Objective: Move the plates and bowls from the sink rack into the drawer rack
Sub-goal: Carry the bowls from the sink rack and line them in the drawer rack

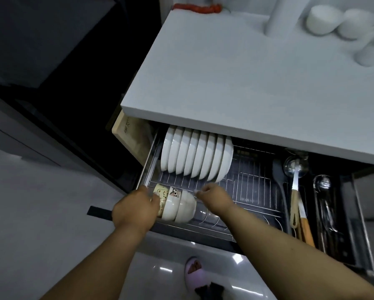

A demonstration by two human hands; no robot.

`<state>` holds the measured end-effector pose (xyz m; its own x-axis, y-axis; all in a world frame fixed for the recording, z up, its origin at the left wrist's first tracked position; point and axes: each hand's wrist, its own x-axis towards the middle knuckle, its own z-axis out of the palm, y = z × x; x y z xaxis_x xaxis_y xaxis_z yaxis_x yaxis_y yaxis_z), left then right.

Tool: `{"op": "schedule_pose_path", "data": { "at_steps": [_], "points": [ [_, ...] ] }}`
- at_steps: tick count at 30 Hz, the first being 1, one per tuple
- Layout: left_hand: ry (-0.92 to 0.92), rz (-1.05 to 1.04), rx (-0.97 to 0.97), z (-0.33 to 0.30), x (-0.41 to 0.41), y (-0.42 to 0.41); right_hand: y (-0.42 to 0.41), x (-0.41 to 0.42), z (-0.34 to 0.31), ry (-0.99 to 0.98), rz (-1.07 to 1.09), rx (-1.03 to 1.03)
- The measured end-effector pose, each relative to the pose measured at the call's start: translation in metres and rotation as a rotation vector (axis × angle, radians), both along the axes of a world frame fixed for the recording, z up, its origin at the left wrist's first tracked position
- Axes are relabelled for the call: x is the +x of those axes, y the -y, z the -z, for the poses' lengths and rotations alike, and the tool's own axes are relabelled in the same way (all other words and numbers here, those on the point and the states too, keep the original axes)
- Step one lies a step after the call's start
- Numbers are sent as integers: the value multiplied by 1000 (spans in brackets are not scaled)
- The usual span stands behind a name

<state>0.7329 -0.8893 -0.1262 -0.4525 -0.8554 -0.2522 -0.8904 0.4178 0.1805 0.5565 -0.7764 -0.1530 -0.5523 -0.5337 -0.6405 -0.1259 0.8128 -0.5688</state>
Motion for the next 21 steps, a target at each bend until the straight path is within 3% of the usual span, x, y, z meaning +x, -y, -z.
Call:
{"op": "schedule_pose_path", "data": {
  "at_steps": [7,21],
  "points": [
    [-48,62,140,-9,-37,-22,-69,-43,-63,-67,132,-134],
    [-246,584,222,-47,-190,-194,-278,-110,-146,-534,452,-202]
  ]
}}
